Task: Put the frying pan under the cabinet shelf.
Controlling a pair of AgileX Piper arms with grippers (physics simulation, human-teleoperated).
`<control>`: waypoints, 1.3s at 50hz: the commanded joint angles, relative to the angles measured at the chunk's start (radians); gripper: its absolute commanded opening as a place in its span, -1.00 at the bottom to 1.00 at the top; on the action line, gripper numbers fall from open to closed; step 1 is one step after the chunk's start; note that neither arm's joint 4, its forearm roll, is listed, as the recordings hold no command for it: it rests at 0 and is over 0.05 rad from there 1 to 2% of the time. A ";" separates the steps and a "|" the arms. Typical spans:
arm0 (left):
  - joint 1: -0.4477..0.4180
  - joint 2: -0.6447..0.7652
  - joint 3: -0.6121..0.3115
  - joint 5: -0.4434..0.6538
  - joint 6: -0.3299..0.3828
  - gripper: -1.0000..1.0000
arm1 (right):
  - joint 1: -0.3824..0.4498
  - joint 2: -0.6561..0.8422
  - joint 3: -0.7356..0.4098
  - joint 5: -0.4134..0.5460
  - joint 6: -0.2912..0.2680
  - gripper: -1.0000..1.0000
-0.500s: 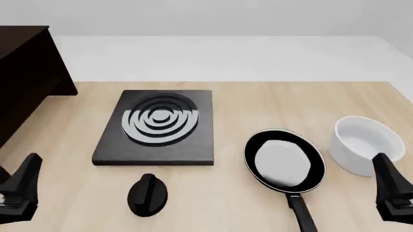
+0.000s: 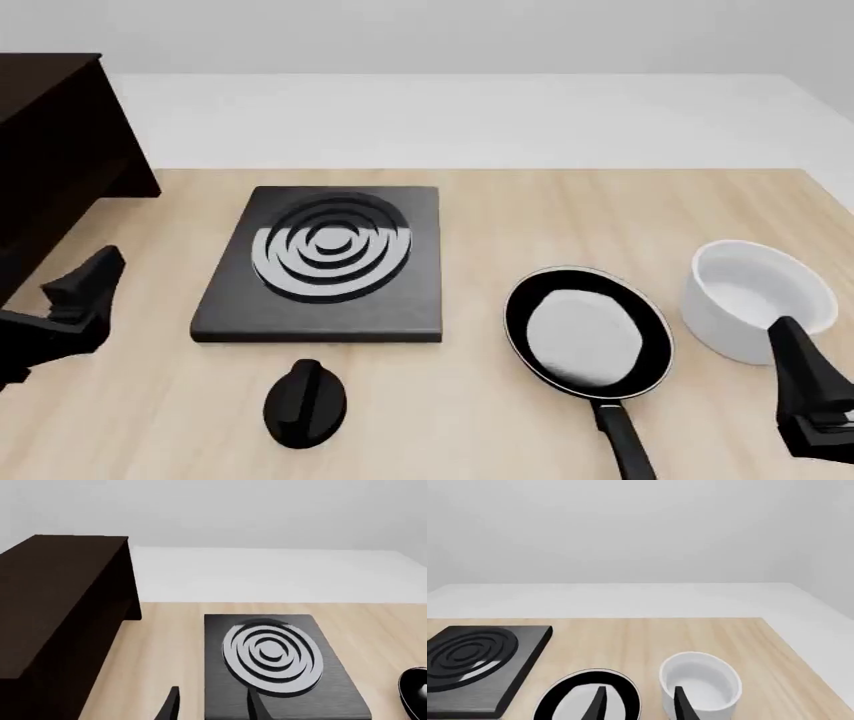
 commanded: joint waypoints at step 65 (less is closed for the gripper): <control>-0.704 1.024 -0.986 0.537 -0.288 1.00 | 0.001 0.011 0.002 -0.012 -0.001 1.00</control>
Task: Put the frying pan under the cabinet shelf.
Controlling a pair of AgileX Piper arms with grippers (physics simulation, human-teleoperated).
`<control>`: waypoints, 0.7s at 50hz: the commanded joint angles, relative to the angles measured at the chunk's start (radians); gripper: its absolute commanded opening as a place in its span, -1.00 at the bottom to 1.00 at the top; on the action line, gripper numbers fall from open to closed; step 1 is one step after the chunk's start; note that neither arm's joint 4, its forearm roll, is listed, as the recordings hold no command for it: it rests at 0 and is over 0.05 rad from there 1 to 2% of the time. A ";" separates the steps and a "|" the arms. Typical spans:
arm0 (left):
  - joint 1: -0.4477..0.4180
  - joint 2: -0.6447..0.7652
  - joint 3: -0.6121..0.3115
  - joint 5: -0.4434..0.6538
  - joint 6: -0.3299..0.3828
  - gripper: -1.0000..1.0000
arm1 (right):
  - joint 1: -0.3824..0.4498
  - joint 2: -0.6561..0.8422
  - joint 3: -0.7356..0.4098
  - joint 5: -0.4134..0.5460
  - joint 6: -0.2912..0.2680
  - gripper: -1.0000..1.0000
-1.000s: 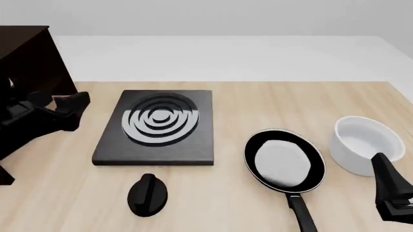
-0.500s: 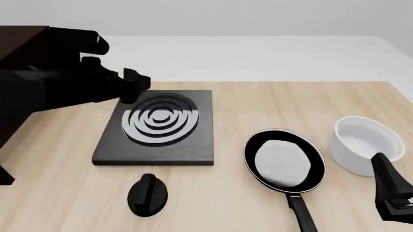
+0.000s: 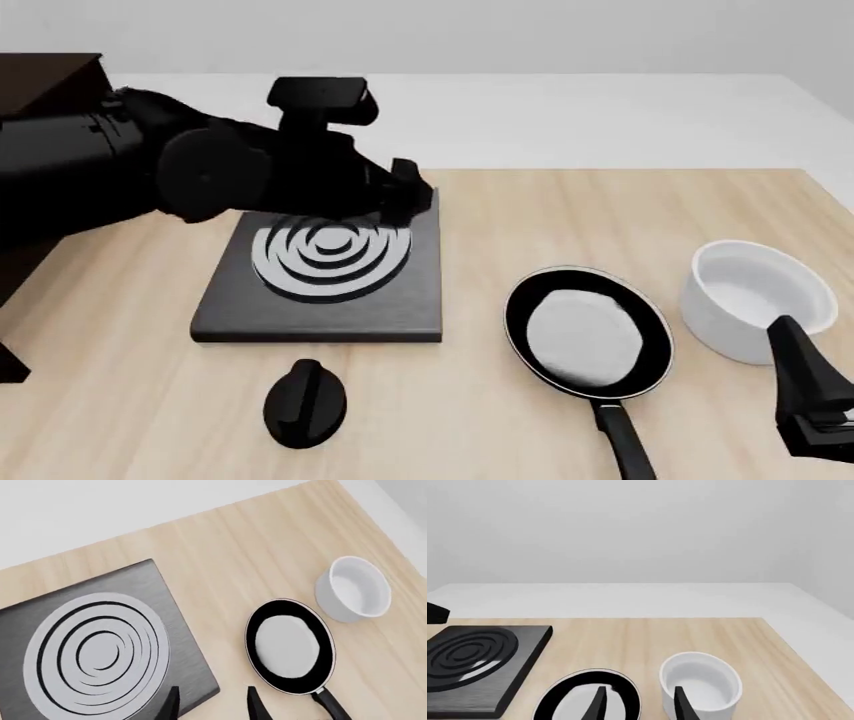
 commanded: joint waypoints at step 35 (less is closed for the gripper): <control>-0.387 0.199 0.026 -0.176 -0.391 1.00 | 0.000 0.007 0.001 -0.008 0.000 1.00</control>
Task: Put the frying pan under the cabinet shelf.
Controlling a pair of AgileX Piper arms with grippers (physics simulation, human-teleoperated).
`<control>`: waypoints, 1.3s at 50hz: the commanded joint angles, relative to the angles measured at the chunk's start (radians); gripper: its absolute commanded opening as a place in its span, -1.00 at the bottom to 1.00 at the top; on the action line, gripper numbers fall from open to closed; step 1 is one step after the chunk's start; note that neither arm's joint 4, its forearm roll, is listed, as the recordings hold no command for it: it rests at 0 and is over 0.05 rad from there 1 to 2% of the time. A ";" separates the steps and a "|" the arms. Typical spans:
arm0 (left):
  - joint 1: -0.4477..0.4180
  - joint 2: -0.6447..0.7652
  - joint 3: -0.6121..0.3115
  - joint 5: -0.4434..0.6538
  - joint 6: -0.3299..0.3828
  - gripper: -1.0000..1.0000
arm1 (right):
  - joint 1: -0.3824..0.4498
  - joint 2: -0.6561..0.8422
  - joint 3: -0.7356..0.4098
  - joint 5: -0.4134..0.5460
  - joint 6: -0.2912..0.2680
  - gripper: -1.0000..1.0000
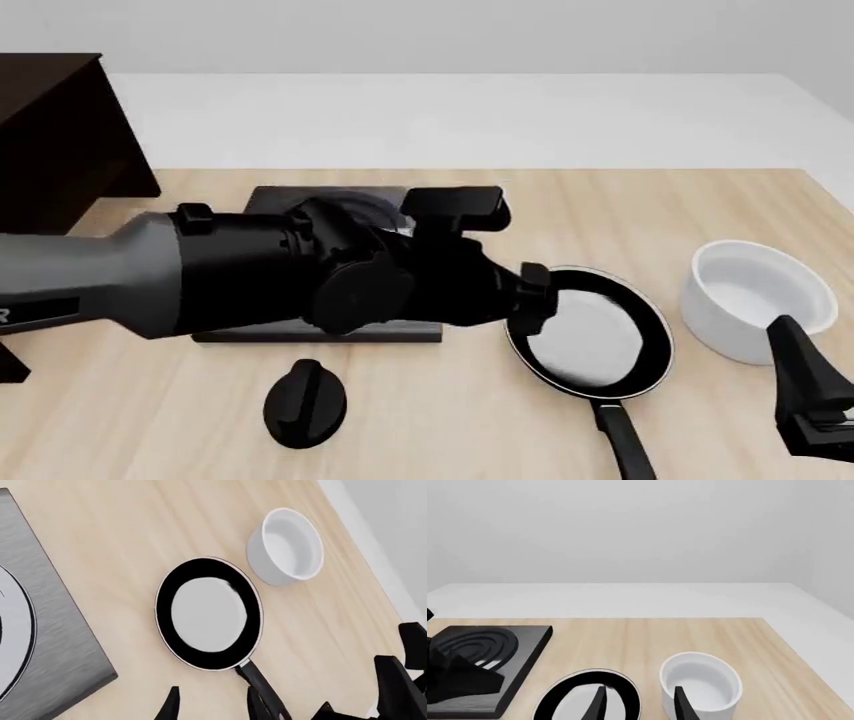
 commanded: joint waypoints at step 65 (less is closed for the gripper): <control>-0.233 0.251 0.068 -0.349 -0.371 1.00 | 0.000 -0.003 0.001 0.002 0.000 1.00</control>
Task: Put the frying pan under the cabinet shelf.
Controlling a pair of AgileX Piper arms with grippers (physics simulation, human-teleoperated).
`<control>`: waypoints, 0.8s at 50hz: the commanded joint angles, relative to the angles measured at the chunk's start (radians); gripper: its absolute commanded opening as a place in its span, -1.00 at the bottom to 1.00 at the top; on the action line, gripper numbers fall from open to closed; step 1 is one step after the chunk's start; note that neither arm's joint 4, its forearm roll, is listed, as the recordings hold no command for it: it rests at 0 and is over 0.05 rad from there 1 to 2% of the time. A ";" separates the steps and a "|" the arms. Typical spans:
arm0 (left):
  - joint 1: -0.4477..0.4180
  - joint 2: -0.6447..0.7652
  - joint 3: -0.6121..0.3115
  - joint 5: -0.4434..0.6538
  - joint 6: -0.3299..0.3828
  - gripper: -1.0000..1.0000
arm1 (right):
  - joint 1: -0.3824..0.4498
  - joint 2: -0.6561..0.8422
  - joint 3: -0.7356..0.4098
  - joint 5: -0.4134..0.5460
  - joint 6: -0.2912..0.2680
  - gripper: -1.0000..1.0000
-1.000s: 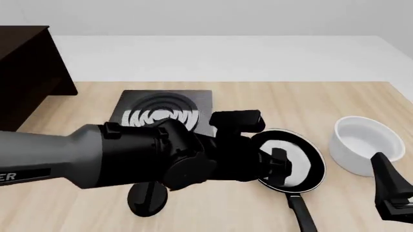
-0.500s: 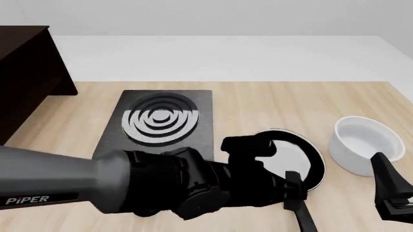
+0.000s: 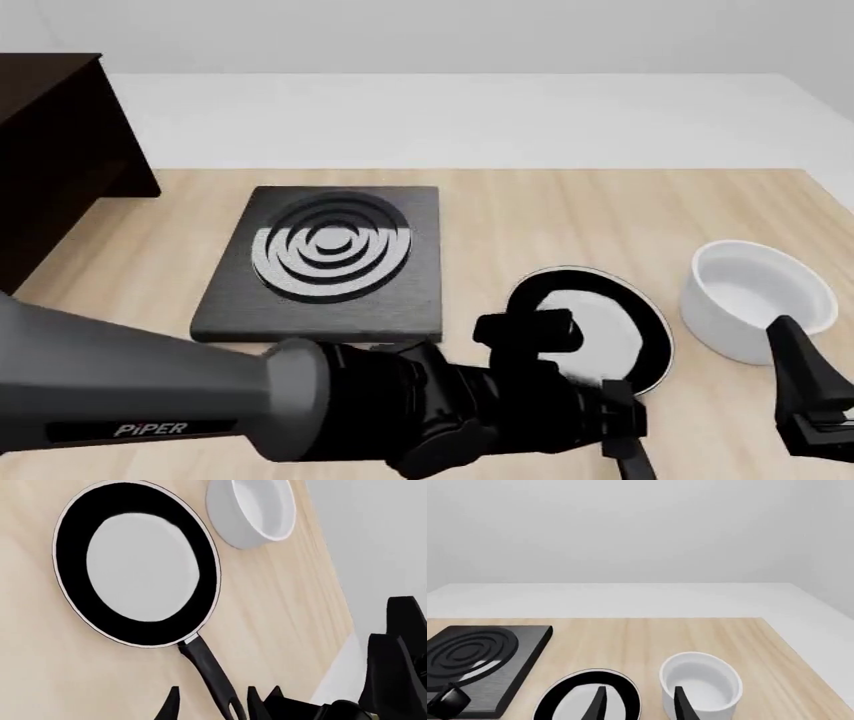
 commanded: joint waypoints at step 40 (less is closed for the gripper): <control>-0.065 0.177 -0.025 -0.165 -0.129 1.00 | 0.000 -0.001 0.000 0.001 0.000 1.00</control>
